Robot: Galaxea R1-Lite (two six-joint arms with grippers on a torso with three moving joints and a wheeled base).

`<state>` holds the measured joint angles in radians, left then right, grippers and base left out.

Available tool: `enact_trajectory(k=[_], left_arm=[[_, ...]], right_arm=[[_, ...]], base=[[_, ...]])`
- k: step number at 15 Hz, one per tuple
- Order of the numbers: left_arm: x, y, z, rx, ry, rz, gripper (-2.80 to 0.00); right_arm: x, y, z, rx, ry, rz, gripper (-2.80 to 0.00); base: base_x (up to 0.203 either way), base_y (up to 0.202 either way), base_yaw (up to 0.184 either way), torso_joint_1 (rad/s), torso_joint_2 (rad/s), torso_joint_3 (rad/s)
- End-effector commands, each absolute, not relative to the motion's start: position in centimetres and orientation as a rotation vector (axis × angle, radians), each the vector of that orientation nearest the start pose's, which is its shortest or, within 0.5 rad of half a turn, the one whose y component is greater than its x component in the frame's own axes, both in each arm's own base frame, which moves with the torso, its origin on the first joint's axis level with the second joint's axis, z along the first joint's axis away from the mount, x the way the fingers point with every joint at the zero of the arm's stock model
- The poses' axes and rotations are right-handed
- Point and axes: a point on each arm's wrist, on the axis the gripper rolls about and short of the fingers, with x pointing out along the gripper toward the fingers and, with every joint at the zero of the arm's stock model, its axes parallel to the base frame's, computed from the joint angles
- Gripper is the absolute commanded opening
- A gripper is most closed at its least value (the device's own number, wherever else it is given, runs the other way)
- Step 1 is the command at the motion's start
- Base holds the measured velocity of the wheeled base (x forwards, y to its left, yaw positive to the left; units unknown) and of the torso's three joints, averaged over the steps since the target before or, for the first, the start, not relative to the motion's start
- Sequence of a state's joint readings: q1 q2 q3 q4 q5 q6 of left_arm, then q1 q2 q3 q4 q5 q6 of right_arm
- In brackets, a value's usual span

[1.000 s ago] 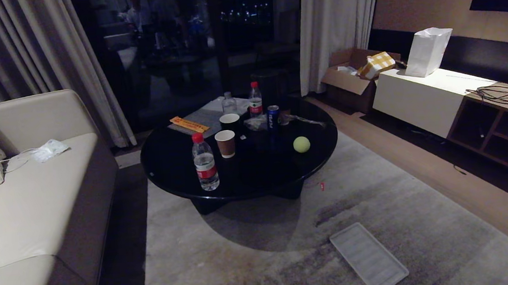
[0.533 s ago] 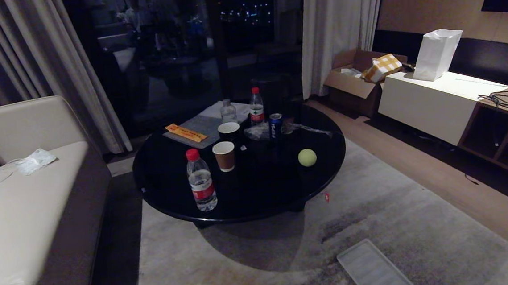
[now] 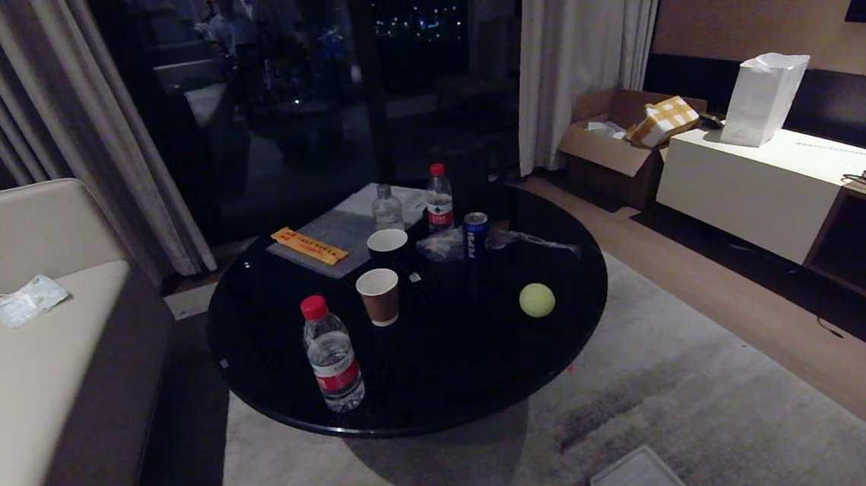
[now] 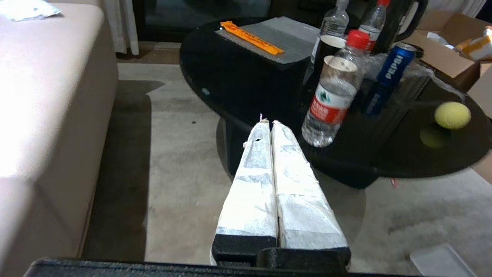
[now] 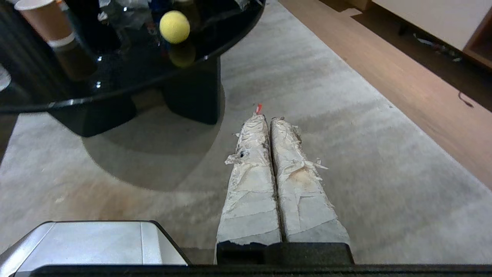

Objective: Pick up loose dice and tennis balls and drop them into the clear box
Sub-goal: Pick up the ball on the table

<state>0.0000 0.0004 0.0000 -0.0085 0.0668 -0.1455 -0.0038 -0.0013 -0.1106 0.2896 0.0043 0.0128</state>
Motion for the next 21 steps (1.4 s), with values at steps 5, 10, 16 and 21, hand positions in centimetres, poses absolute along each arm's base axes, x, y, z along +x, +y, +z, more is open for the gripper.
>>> enact_trajectory(k=[5, 10, 16, 21], left_arm=[[-2.26, 0.15, 7.60, -0.146, -0.011, 0.067, -2.80], [-2.26, 0.15, 7.60, -0.146, -0.011, 0.067, -2.80], [-2.26, 0.15, 7.60, -0.147, -0.010, 0.067, -2.80], [-2.26, 0.15, 7.60, -0.146, -0.011, 0.067, -2.80]], right_arm=[[-3.39, 0.03, 7.58, 0.013, 0.181, -0.001, -2.80], [-3.39, 0.03, 7.58, 0.013, 0.181, -0.001, -2.80], [-3.39, 0.02, 7.58, 0.013, 0.181, 0.000, -2.80], [-3.39, 0.02, 7.58, 0.014, 0.181, -0.002, -2.80]], base=[[0.183, 0.000, 0.000, 0.002, 0.00, 0.003], [0.143, 0.000, -0.002, 0.002, 0.00, 0.002], [0.000, 0.000, 0.000, 0.000, 0.00, 0.000], [0.000, 0.000, 0.000, 0.000, 0.00, 0.000]])
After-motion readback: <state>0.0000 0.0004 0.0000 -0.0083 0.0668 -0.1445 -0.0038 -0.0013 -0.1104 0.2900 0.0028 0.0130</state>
